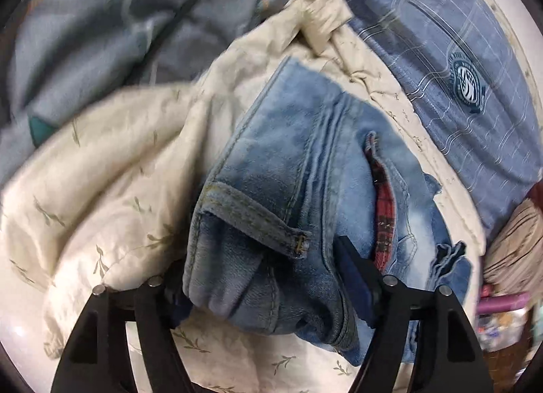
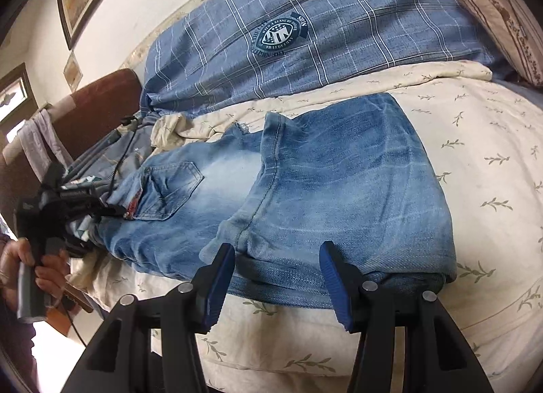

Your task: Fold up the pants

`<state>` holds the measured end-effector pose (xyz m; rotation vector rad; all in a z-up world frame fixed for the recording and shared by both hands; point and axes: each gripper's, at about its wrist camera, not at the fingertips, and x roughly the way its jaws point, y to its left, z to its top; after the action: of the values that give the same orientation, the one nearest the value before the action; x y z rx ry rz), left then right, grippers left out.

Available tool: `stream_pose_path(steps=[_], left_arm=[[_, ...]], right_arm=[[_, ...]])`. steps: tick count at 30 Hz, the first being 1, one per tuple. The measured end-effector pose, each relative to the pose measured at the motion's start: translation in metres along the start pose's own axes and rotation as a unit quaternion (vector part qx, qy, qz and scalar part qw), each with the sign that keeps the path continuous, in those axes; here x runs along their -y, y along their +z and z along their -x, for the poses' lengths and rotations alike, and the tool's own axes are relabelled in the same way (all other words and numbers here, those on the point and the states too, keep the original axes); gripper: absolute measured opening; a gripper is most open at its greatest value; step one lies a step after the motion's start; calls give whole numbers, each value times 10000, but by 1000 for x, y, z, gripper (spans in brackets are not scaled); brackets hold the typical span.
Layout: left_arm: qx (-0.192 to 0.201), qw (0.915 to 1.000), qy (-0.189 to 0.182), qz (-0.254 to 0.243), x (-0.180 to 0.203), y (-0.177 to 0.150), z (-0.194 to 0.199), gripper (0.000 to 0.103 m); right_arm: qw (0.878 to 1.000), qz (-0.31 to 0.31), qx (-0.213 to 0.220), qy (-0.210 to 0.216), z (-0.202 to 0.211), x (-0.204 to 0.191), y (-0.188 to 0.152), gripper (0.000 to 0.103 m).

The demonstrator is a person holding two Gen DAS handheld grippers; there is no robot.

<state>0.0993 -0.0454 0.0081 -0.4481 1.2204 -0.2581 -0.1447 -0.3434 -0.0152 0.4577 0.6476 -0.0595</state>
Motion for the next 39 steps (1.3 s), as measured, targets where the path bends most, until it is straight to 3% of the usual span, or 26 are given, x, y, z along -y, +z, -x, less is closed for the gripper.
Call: stream_pose_path(steps=[6, 10, 12, 16, 20, 24, 26, 29, 32, 34, 35, 36, 39], left_arm=[[-279, 9986, -439, 26, -7, -10, 13, 76], [-597, 9955, -710, 170, 1, -24, 10, 83], [-711, 9951, -639, 265, 3, -22, 1, 84], [-468, 9954, -572, 604, -1, -12, -3, 87], [-318, 9964, -518, 584, 5, -8, -3, 86], [-226, 9976, -409, 518, 9, -12, 5, 62], [-127, 9983, -386, 427, 13, -14, 12, 55], [25, 9992, -332, 238, 24, -15, 21, 48], [214, 9993, -294, -36, 43, -14, 30, 48], [196, 9992, -157, -297, 53, -13, 27, 56], [83, 9995, -128, -283, 53, -12, 21, 73], [-41, 9996, -163, -212, 50, -12, 13, 83], [-302, 9989, -247, 252, 32, -14, -11, 83]], right_arm=[[9998, -111, -8, 172, 0, 7, 1, 56], [9997, -147, -6, 198, 0, 8, 1, 56], [9996, -171, -4, 229, 0, 9, 1, 56], [9992, -228, 7, 320, 1, 12, 1, 56], [9991, -251, 25, 341, 2, 13, 0, 56], [9987, -298, 39, 401, 3, 15, -1, 56], [9984, -341, 51, 441, 3, 16, -1, 56], [9982, -376, 66, 470, 3, 17, -1, 56], [9978, -415, 79, 516, 4, 18, -2, 56], [9975, -443, 89, 541, 4, 18, -2, 56], [9975, -447, 93, 543, 5, 18, -2, 56], [9974, -452, 96, 545, 5, 18, -2, 56], [9970, -489, 103, 586, 5, 20, -2, 56]])
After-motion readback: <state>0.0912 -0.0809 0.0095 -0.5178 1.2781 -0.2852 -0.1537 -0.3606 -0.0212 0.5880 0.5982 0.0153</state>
